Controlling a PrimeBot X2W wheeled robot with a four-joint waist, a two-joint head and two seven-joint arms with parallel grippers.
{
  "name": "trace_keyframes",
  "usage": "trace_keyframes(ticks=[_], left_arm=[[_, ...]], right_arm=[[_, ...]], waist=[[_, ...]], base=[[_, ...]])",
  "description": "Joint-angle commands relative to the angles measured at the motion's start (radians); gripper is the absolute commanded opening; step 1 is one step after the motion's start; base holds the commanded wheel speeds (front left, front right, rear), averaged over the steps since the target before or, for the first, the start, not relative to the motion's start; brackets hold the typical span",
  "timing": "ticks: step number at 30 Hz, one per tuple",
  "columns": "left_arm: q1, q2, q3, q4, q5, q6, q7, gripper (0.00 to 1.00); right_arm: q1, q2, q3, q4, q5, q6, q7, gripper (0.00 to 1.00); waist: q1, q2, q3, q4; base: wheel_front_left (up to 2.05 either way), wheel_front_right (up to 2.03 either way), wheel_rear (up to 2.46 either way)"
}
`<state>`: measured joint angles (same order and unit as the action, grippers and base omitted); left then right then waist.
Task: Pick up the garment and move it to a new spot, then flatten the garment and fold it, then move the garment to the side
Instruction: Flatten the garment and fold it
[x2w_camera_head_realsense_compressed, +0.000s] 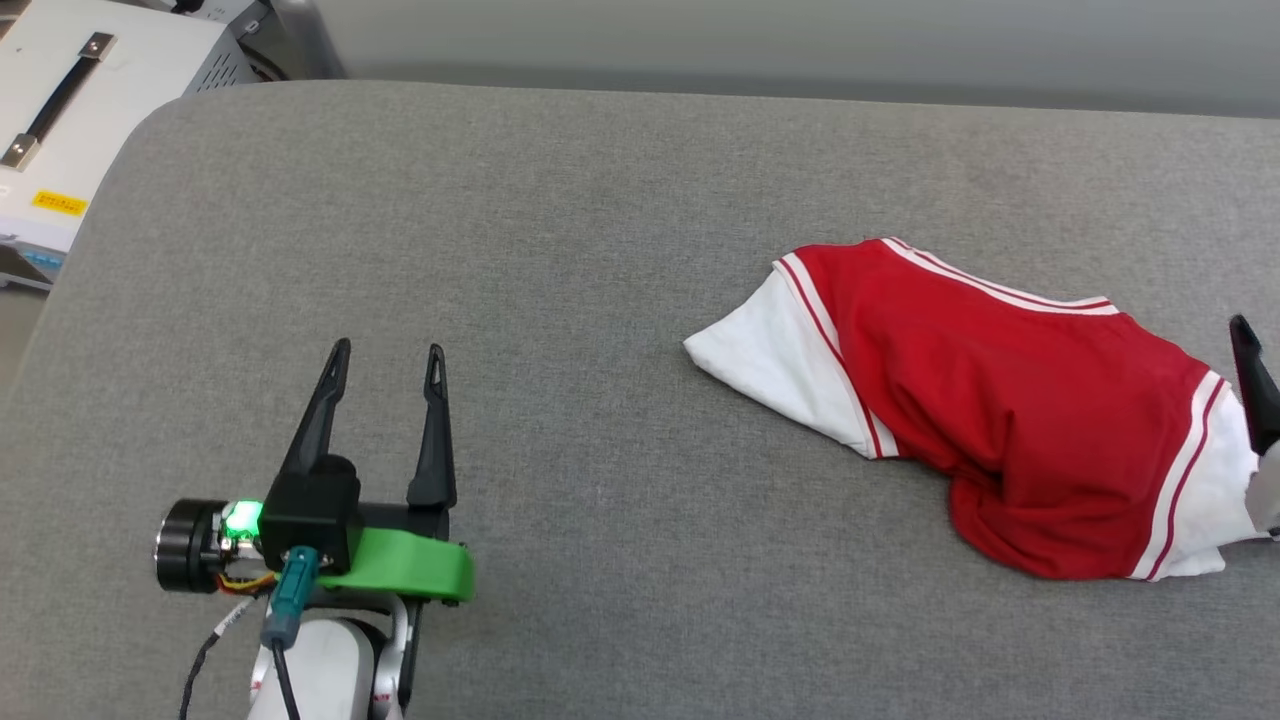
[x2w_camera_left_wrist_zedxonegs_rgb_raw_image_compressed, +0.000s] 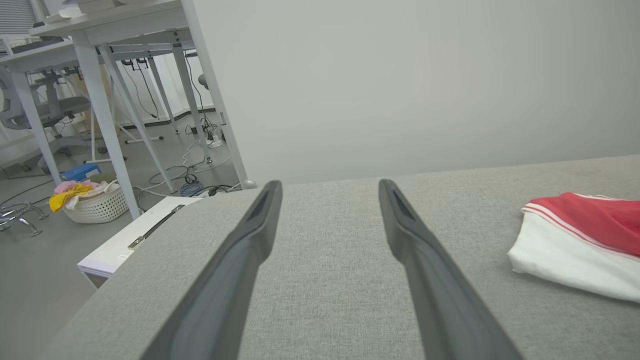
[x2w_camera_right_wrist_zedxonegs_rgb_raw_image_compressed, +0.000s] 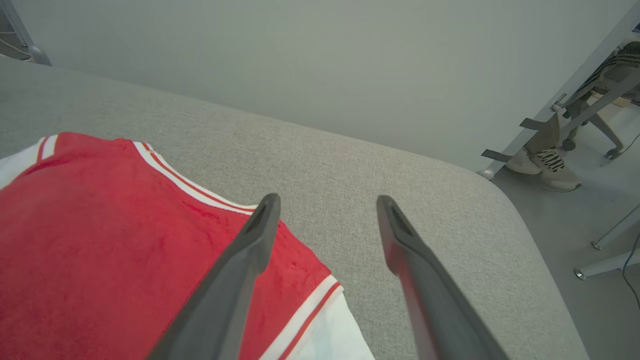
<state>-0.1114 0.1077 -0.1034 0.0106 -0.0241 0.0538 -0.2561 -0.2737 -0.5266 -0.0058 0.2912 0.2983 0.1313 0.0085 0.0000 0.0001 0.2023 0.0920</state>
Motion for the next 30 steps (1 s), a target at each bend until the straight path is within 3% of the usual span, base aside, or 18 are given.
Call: trace_keyframes(ticks=[1,2,3,4,12,14,19,20,22,26,30], left_arm=[[-0.032,0.016,0.004,-0.003,0.008,-0.015,-0.006,1.00],[-0.048,0.026,0.004,-0.002,0.007,-0.027,-0.006,1.00],[-0.097,0.052,0.002,0.009,-0.001,-0.065,-0.006,1.00],[-0.120,0.061,0.003,0.014,-0.006,-0.082,-0.006,1.00],[-0.345,0.150,-0.065,0.138,-0.076,-0.176,0.021,1.00],[-0.412,0.166,-0.106,0.181,-0.146,-0.182,0.098,1.00],[-0.589,0.270,-0.339,0.213,-0.391,-0.184,0.399,1.00],[-0.681,0.321,-0.452,0.213,-0.536,-0.184,0.573,1.00],[-0.770,0.351,-0.555,0.218,-0.664,-0.184,0.726,1.00],[-0.872,0.372,-0.687,0.242,-0.760,-0.184,0.875,1.00],[-0.954,0.374,-0.814,0.287,-0.800,-0.184,0.952,1.00]], right_arm=[[0.002,0.043,-0.022,-0.047,-0.035,-0.001,-0.033,1.00],[0.015,0.077,-0.033,-0.091,-0.058,-0.001,-0.053,1.00],[0.058,0.161,-0.051,-0.194,-0.096,-0.001,-0.109,1.00],[0.072,0.189,-0.053,-0.228,-0.099,-0.001,-0.130,1.00],[0.163,0.304,-0.007,-0.360,-0.141,-0.001,-0.211,1.00],[0.172,0.313,0.006,-0.365,-0.149,-0.001,-0.221,1.00],[0.176,0.321,0.036,-0.358,-0.160,-0.001,-0.231,1.00],[0.162,0.323,0.043,-0.350,-0.164,-0.001,-0.237,1.00],[0.141,0.325,0.055,-0.343,-0.169,-0.001,-0.242,1.00],[0.109,0.327,0.073,-0.334,-0.179,-0.001,-0.251,1.00],[0.076,0.333,0.090,-0.321,-0.189,-0.001,-0.258,1.00]], waist=[[0.0000,-0.0001,-0.012,-0.016],[0.0000,-0.0001,-0.014,-0.019],[0.0000,-0.0001,-0.016,-0.028],[0.0000,-0.0001,-0.015,-0.031],[0.0000,-0.0001,0.005,-0.059],[0.0000,-0.0001,0.014,-0.068],[0.0000,-0.0001,0.049,-0.097],[0.0000,-0.0001,0.076,-0.115],[0.0000,-0.0001,0.107,-0.134],[0.0000,-0.0001,0.150,-0.161],[0.0000,-0.0001,0.193,-0.190]], base=[[0.00,0.00,0.00],[0.00,0.00,0.00],[0.00,0.00,0.00],[0.00,0.00,0.00],[0.00,0.00,0.00],[0.00,0.00,0.00],[0.00,0.00,0.00],[0.00,0.00,0.00],[0.00,0.00,0.00],[0.00,0.00,0.00],[0.00,0.00,0.00]])
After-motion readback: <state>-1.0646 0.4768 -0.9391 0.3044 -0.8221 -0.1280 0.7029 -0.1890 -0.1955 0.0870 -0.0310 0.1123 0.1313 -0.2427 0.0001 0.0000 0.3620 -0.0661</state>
